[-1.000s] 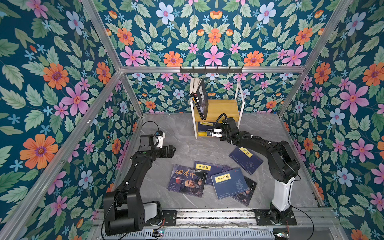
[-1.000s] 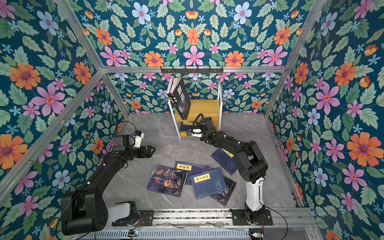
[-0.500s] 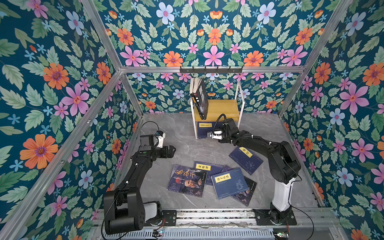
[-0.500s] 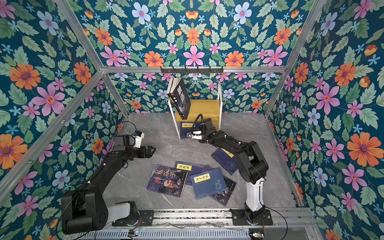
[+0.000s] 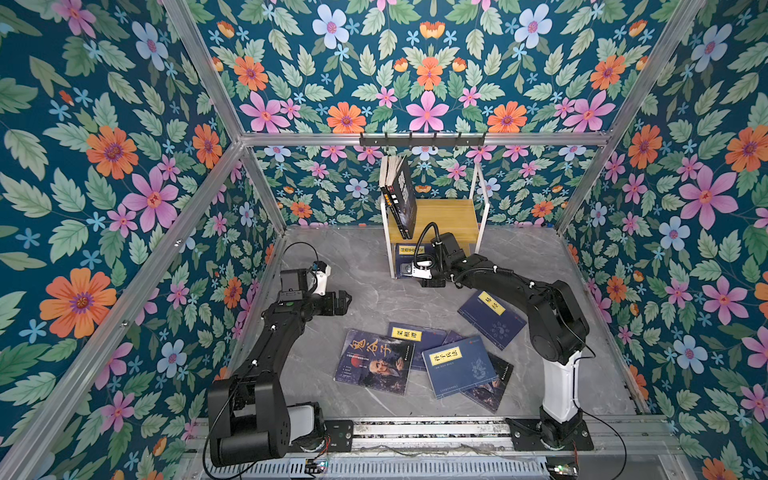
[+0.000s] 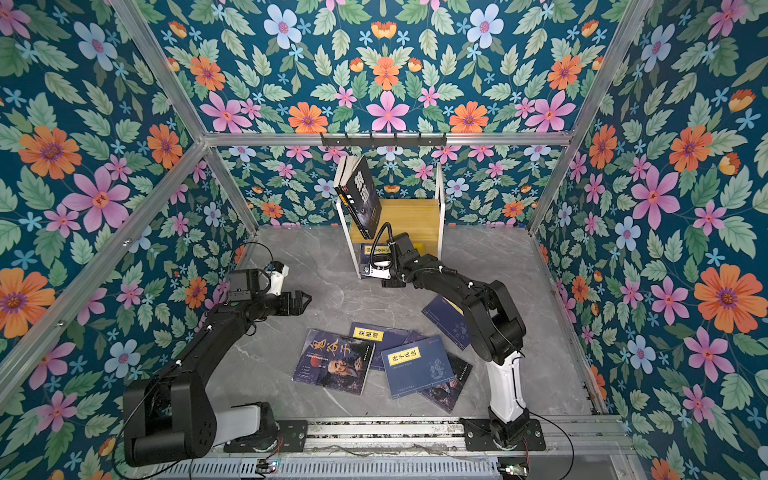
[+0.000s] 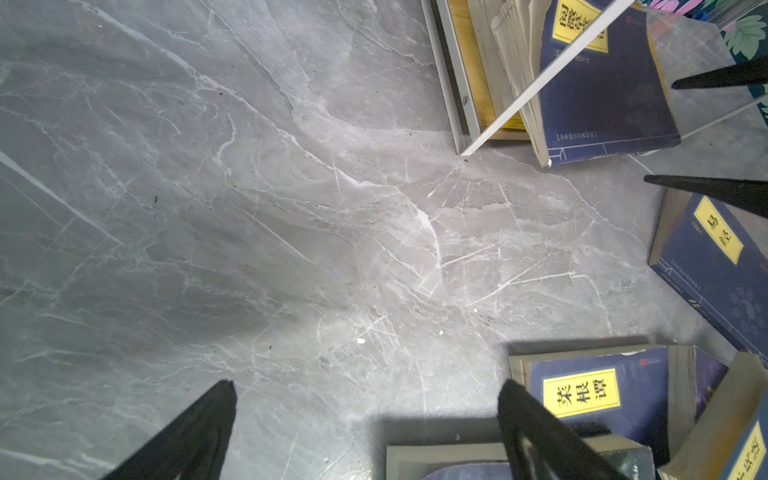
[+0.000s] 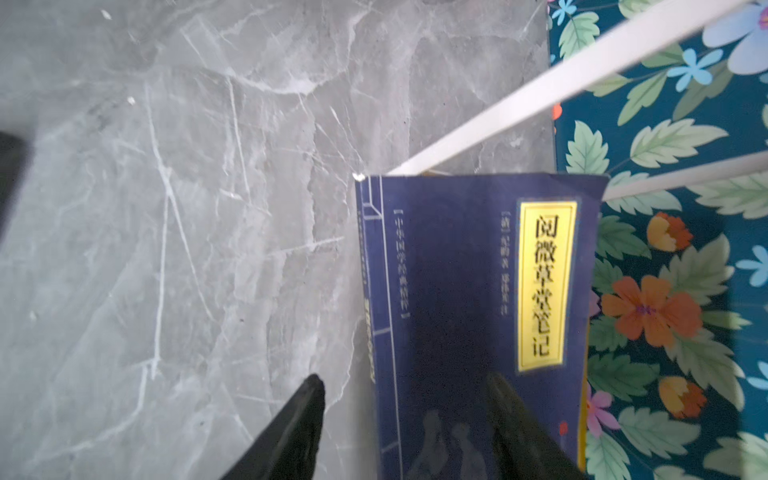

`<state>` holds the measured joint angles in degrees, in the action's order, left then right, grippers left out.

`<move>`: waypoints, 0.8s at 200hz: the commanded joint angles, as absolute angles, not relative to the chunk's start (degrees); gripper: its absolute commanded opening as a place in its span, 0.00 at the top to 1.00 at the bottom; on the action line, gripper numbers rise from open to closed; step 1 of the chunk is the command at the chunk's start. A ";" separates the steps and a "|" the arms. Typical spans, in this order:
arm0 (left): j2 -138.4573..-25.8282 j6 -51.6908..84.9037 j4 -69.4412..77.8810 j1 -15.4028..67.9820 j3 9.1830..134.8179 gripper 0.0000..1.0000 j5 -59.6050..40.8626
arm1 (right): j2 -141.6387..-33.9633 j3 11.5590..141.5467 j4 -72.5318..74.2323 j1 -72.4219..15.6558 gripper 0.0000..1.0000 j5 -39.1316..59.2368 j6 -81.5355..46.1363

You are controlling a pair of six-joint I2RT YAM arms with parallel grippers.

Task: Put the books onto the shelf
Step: 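Push the book upright into the lower tier beside the yellow books, then press the book fully into the tier and open the right gripper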

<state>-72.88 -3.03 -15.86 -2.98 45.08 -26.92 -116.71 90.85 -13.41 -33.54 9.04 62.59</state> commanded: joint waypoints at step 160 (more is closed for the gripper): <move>-72.07 -3.43 -15.17 -3.16 45.28 0.00 -27.14 | -125.86 101.29 -13.36 -32.70 0.58 2.75 53.97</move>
<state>-72.38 -3.09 -15.86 -3.05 45.23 -26.89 -125.91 100.64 -13.78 -32.99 3.01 55.33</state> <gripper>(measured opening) 0.996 0.432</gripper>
